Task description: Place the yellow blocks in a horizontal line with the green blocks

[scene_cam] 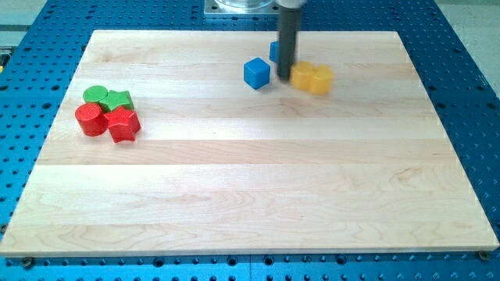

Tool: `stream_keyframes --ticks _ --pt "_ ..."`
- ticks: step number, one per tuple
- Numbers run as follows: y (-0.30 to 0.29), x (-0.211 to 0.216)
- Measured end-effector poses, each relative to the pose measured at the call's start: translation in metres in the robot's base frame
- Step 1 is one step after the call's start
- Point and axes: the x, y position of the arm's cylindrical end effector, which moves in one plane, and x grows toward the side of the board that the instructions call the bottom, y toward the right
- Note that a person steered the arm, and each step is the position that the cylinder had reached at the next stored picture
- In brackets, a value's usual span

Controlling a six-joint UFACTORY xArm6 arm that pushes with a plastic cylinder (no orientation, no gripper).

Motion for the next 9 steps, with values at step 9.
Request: stream_keyframes --ticks 9 --pt "-0.081 0.029"
